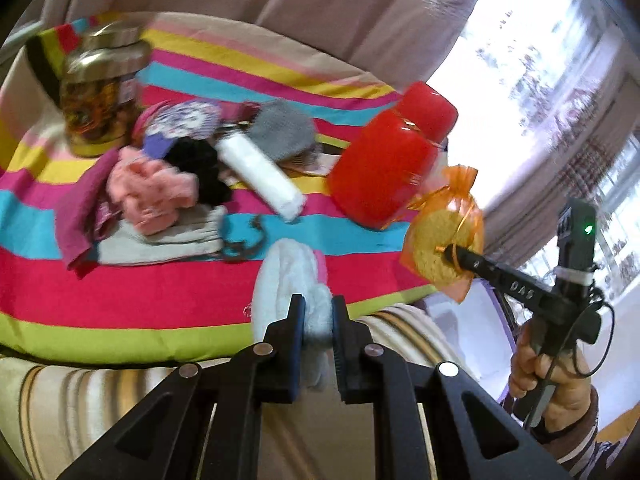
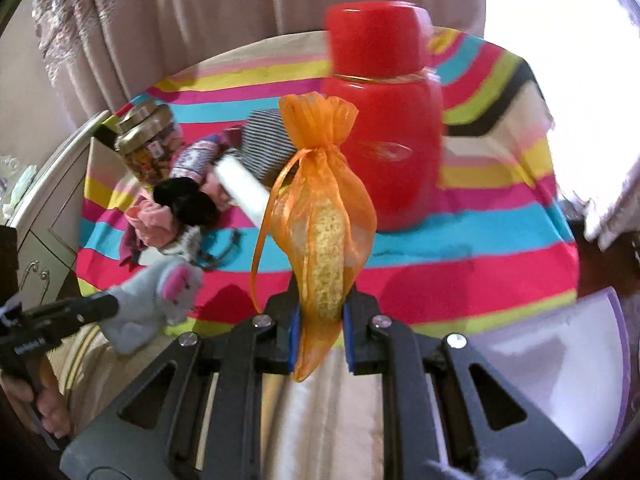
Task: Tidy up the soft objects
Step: 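Carry the pig and bag to the white box and open both tools, then move both open tools back over the pile of soft items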
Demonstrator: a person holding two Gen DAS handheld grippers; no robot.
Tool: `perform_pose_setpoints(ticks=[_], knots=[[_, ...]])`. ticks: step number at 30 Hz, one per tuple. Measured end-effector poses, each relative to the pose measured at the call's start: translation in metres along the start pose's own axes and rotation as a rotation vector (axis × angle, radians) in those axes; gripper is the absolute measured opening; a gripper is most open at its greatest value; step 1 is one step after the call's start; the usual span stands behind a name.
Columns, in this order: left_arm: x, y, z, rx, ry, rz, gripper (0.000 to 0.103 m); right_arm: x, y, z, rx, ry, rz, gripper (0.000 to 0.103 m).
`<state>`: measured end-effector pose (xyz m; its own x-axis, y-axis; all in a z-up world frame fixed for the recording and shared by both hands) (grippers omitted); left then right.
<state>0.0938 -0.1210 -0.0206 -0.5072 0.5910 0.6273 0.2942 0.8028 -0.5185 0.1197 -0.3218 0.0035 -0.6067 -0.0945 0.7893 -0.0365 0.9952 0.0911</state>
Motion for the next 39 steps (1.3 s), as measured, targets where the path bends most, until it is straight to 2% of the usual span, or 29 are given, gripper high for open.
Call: perform_pose_setpoints(ticks=[8,17,20,21,22,24,25,29,32,37,39], knots=[[-0.028,-0.090,-0.004,-0.116,0.045,0.136,0.013,0.021,-0.078,0.037,-0.086,0.030,0.113,0.020],[-0.083,-0.187,0.028,-0.196,0.181,0.294,0.015,0.038,-0.150,0.074,-0.184,0.064,0.228,0.020],[-0.101,-0.204,0.038,-0.195,0.227,0.311,0.031,0.046,-0.170,0.083,-0.210,0.054,0.266,0.022],[-0.107,-0.208,0.041,-0.193,0.240,0.310,0.045,0.049,-0.176,0.086,-0.217,0.049,0.275,0.028],[-0.110,-0.210,0.042,-0.195,0.242,0.308,0.057,0.050,-0.179,0.087,-0.225,0.045,0.280,0.034],[-0.109,-0.213,0.044,-0.208,0.235,0.307,0.061,0.055,-0.185,0.089,-0.243,0.028,0.286,0.069],[-0.109,-0.213,0.044,-0.217,0.235,0.301,0.061,0.057,-0.187,0.089,-0.245,0.015,0.282,0.072],[-0.105,-0.201,0.038,-0.207,0.214,0.252,0.061,0.057,-0.185,0.086,-0.258,0.014,0.250,0.073],[-0.096,-0.179,0.029,-0.179,0.159,0.201,0.061,0.055,-0.175,0.085,-0.241,0.018,0.242,0.073],[-0.070,-0.130,0.009,-0.175,0.068,0.103,0.061,0.050,-0.151,0.079,-0.203,0.023,0.205,0.073],[-0.056,-0.099,0.003,-0.132,0.048,0.049,0.061,0.046,-0.136,0.073,-0.186,0.025,0.173,0.073]])
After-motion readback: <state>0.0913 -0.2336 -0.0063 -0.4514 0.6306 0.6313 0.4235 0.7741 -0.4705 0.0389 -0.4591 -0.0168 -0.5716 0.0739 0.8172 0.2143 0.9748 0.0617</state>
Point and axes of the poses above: each gripper's, at about its wrist camera, not at the fingertips, and x roughly against the way its jaws point, y to its left, z to its underside, the point moved 10 cm from there along -x, roughly the way its jaws point, and after that the axes turned 6 degrees about z, right-handed, at the moved point
